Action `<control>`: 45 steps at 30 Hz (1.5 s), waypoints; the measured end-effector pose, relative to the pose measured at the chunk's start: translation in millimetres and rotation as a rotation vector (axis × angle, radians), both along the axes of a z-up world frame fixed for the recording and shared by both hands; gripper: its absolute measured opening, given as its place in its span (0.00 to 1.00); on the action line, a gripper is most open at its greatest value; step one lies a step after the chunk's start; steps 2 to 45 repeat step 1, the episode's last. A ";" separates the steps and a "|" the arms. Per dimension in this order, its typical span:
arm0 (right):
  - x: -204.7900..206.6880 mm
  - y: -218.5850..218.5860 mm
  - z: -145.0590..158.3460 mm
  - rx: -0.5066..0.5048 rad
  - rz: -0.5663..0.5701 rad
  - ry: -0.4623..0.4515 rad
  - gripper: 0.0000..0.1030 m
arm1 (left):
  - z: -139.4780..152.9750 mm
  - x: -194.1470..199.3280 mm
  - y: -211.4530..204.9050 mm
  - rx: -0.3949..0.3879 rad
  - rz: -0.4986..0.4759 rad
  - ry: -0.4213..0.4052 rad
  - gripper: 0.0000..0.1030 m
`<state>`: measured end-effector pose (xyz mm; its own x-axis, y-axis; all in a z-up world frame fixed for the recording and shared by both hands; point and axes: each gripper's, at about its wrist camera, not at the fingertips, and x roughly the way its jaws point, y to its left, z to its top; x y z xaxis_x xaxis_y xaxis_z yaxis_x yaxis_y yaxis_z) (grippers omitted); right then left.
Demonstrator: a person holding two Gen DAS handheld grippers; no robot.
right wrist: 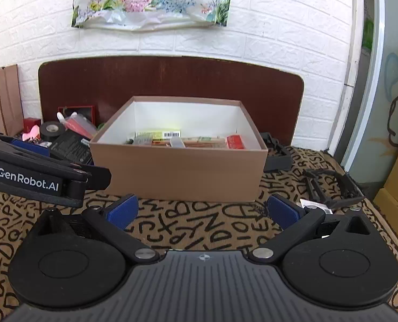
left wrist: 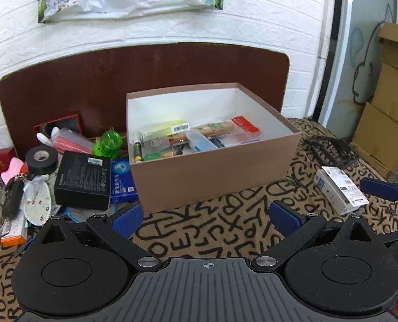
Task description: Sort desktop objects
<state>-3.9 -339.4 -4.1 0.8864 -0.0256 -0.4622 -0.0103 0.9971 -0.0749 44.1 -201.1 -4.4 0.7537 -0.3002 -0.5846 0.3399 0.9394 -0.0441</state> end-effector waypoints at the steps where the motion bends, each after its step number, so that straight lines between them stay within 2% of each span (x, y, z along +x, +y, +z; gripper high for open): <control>1: 0.2 0.9 -1.4 0.003 0.002 0.003 1.00 | 0.2 -0.3 -1.1 0.003 -0.005 0.000 1.00; 45: 0.2 0.9 -1.4 0.003 0.002 0.003 1.00 | 0.2 -0.3 -1.1 0.003 -0.005 0.000 1.00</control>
